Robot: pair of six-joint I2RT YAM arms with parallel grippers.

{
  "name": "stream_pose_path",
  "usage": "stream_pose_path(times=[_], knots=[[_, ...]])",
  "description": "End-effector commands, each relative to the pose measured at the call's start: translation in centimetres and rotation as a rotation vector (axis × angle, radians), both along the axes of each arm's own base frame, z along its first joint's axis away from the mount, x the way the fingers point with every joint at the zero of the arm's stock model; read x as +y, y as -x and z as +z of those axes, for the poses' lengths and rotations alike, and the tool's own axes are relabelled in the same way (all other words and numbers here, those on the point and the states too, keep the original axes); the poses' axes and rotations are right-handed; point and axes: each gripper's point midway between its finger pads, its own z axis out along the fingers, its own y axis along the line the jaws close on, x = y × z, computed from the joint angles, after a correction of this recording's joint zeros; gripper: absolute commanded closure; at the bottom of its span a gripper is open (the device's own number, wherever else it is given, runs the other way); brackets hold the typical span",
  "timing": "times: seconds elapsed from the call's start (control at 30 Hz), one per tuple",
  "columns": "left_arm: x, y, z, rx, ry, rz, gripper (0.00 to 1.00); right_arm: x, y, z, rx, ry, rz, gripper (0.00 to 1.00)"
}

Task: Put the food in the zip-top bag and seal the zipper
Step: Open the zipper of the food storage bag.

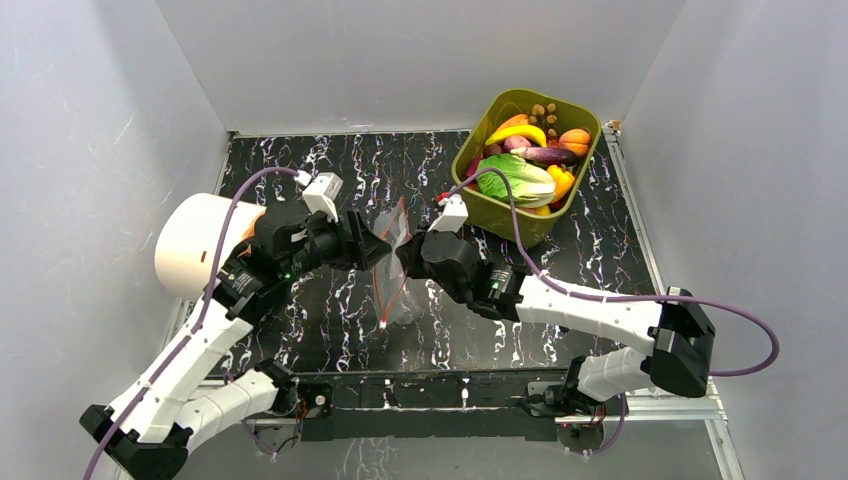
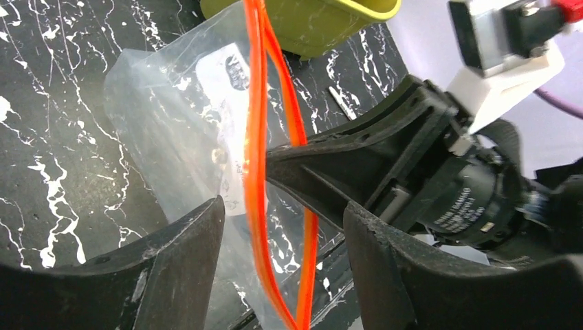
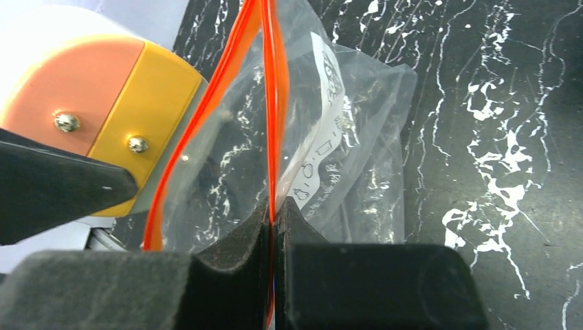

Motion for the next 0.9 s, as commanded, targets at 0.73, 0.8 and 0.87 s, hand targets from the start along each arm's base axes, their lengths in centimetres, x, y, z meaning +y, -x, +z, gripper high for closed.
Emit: stream_pose_path(times=[0.73, 0.8, 0.87], knots=[[5.0, -3.2, 2.3, -0.357, -0.369, 0.044, 1.0, -7.2, -0.4, -5.1, 0.036, 0.109, -0.264, 1.0], [4.3, -2.7, 0.6, -0.322, -0.382, -0.019, 1.0, -7.3, -0.3, -6.5, 0.06, 0.14, -0.269, 1.0], [3.3, -2.1, -0.5, -0.289, -0.351, -0.073, 1.0, -6.7, -0.1, -6.9, 0.068, 0.129, -0.246, 1.0]])
